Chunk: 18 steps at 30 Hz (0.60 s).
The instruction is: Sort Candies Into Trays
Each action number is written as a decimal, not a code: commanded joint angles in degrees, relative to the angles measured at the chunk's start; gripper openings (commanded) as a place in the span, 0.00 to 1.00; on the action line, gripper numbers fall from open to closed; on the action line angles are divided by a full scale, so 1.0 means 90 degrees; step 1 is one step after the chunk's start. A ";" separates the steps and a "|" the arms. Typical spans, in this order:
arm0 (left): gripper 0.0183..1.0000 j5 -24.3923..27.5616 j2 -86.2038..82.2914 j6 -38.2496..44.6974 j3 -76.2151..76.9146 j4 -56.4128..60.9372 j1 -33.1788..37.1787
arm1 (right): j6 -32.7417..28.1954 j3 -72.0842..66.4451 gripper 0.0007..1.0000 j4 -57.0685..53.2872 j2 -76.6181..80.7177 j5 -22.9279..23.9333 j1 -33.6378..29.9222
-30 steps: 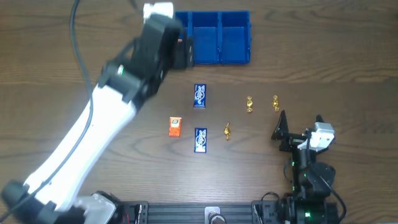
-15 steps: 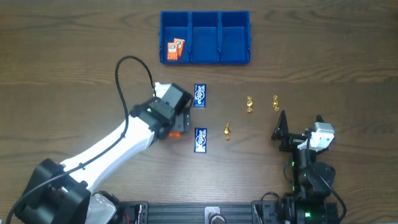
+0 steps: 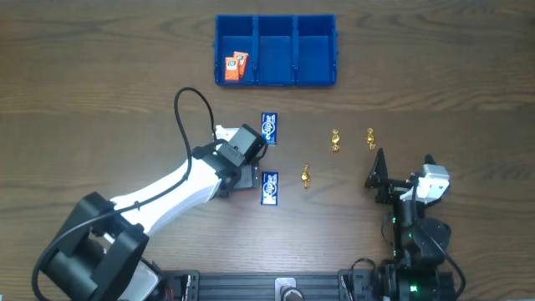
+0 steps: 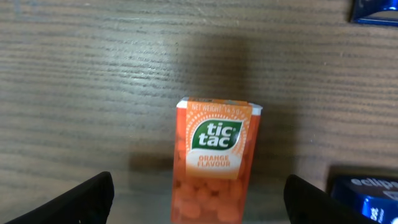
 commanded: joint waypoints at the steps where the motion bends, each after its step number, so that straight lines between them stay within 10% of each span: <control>1: 0.86 0.0017 0.0233 -0.0102 -0.0005 0.0148 0.0007 | -0.0068 0.0002 1.00 -0.0061 -0.0034 -0.0010 -0.0051; 11: 0.75 -0.0029 0.0454 -0.0090 -0.0005 0.0262 0.0010 | -0.0068 0.0002 1.00 -0.0061 -0.0034 -0.0010 -0.0051; 18: 0.38 -0.0027 0.0539 -0.0092 -0.0002 0.0408 0.0010 | -0.0068 0.0002 1.00 -0.0061 -0.0034 -0.0010 -0.0051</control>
